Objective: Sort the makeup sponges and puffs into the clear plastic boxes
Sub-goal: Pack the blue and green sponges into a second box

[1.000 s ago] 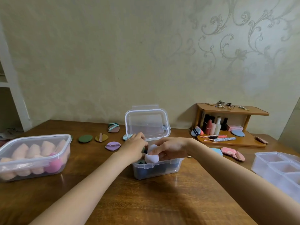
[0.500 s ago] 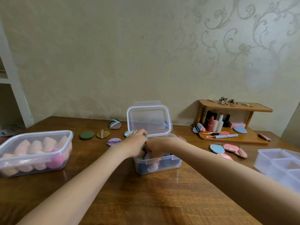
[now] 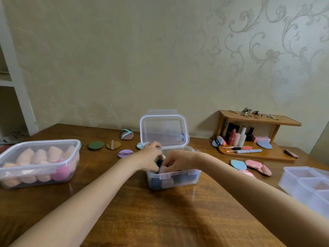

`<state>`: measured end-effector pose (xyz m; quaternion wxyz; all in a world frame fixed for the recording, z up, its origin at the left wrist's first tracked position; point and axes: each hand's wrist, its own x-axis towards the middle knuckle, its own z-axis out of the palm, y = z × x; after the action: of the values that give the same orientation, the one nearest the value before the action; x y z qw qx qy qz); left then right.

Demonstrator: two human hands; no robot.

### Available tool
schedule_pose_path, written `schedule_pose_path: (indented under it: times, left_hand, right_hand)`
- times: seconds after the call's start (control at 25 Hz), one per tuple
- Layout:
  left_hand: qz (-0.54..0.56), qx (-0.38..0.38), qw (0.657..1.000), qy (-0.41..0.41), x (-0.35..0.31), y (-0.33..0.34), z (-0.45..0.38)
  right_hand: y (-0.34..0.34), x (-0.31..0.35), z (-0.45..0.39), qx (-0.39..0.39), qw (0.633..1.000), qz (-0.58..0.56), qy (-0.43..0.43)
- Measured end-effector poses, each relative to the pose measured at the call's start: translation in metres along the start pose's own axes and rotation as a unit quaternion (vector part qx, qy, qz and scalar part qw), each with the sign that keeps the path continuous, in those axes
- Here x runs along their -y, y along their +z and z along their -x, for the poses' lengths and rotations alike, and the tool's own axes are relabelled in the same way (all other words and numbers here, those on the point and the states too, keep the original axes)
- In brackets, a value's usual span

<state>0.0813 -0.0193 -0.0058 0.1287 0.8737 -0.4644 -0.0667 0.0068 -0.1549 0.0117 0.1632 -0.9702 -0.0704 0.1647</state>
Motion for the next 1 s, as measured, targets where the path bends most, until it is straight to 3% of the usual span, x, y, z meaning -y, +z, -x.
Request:
schedule_pose_path:
  times: [0.16,0.24,0.28,0.32,0.4,0.44,0.48,0.52,0.6,0.68,0.76,1.0]
  left_hand:
    - [0.085,0.058,0.995,-0.013,0.005,-0.007,0.004]
    - [0.099,0.065,0.993,-0.026,0.001,-0.007,0.007]
    - [0.077,0.051,0.995,-0.027,-0.002,-0.005,0.008]
    - [0.043,0.029,0.998,-0.026,-0.005,-0.004,0.009]
    - [-0.019,-0.008,1.0,-0.021,-0.009,-0.003,0.011]
    - [-0.038,-0.017,0.999,-0.017,-0.011,-0.003,0.012]
    - [-0.048,-0.023,0.999,-0.012,-0.012,-0.004,0.012]
    - [-0.049,-0.028,0.998,-0.004,-0.014,-0.004,0.012]
    - [-0.019,-0.025,0.999,0.01,-0.018,-0.006,0.011]
    - [0.038,-0.008,0.999,0.013,-0.021,-0.007,0.011]
    - [0.09,0.0,0.996,0.009,-0.022,-0.007,0.012]
    - [0.074,0.001,0.997,-0.004,-0.029,0.002,0.006]
  right_hand:
    - [0.006,0.005,-0.011,-0.024,0.998,0.064,-0.004]
    - [0.004,0.001,-0.007,-0.017,1.0,0.0,0.016]
    - [0.003,-0.003,-0.002,-0.01,0.995,-0.1,0.016]
    - [0.002,-0.005,0.006,-0.008,0.969,-0.245,0.01]
    - [0.0,-0.009,0.021,-0.031,0.858,-0.512,-0.031]
    - [-0.004,-0.013,0.027,-0.055,0.821,-0.566,-0.049]
    - [-0.009,-0.015,0.033,-0.082,0.813,-0.574,-0.058]
    - [-0.015,-0.017,0.038,-0.127,0.836,-0.531,-0.058]
    - [-0.027,-0.024,0.043,-0.197,0.935,-0.294,-0.026]
    - [-0.029,-0.032,0.044,-0.143,0.986,-0.077,0.028]
    - [-0.022,-0.037,0.039,-0.062,0.996,0.005,0.057]
    - [-0.016,-0.032,0.026,-0.069,0.985,0.142,0.066]
